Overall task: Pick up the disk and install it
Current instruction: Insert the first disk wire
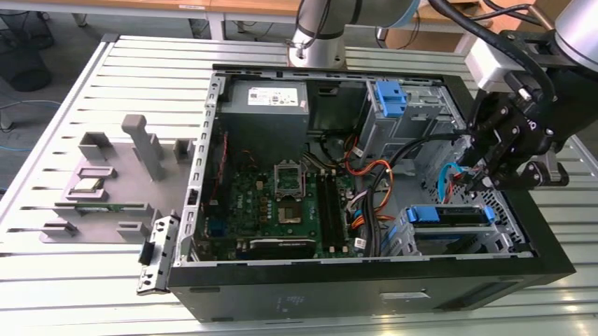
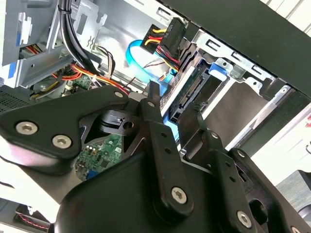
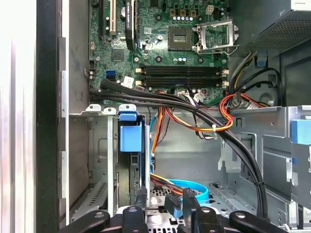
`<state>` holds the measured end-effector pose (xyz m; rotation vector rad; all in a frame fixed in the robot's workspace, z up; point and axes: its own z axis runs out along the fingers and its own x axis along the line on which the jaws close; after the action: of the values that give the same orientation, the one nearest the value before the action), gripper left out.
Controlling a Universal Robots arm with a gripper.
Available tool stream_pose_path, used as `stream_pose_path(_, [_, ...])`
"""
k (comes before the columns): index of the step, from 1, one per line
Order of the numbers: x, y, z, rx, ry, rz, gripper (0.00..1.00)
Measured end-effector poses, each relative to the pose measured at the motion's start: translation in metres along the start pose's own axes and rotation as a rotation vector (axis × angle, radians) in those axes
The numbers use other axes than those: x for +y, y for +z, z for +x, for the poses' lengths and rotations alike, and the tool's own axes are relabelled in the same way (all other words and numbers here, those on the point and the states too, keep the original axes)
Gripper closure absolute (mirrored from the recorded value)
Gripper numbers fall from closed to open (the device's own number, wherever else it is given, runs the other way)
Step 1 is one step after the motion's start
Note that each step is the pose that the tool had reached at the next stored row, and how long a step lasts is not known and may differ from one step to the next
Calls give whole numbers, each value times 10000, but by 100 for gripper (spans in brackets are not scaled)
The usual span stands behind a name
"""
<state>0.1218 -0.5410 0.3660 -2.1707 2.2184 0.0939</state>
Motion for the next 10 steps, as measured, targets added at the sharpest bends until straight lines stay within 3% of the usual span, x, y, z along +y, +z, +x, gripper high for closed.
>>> stream_pose_path(6, [-2, -17, -2, -3, -1, 0, 58])
stream_pose_path(10, [-19, 11, 0, -1, -1, 0, 58])
